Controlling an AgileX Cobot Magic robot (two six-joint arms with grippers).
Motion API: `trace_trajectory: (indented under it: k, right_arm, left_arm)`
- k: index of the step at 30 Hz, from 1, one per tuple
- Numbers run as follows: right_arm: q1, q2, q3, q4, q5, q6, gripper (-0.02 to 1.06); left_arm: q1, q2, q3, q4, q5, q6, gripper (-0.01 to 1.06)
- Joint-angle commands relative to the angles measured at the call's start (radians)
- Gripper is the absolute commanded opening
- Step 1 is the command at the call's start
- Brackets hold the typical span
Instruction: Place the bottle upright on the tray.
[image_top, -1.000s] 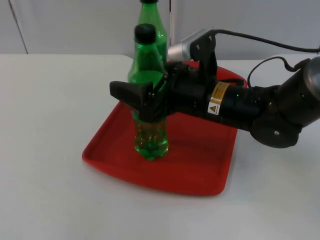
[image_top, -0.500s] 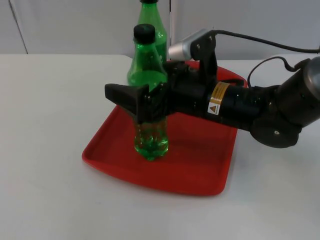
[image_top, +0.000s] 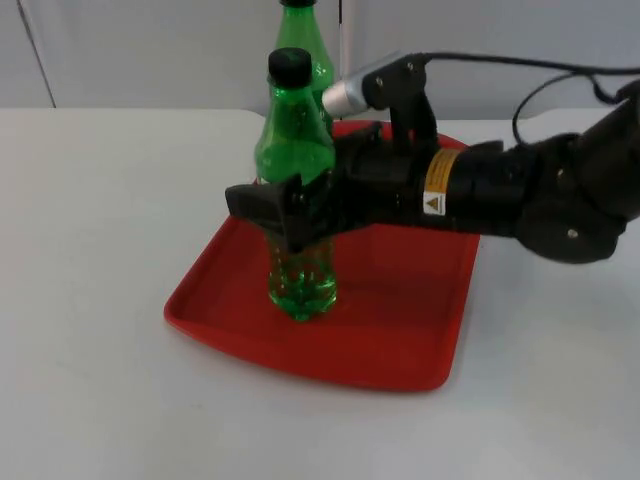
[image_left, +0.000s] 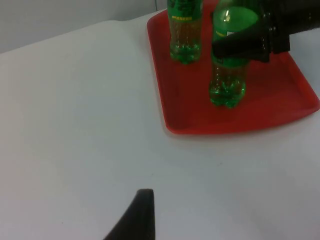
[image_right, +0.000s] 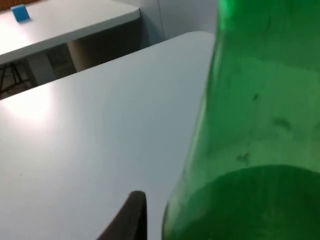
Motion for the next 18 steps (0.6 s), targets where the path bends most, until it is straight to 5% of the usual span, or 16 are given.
trace_trajectory:
  k: [1, 3, 8, 18]
  right_arm:
    - [-0.002, -0.034, 0.011, -0.038, 0.044, 0.026, 1.05]
    - [-0.002, -0.061, 0.023, -0.149, 0.069, 0.128, 1.05]
    - [-0.002, -0.103, 0.044, -0.229, 0.170, 0.271, 1.05]
    - [0.000, -0.226, 0.172, -0.242, 0.309, 0.284, 1.05]
  left_arm:
    - [0.005, -0.004, 0.005, 0.005, -0.001, -0.006, 1.05]
    - [0.005, -0.004, 0.005, 0.005, -0.001, -0.006, 1.05]
    - [0.005, -0.004, 0.005, 0.005, -0.001, -0.006, 1.05]
    - [0.005, -0.004, 0.005, 0.005, -0.001, -0.006, 1.05]
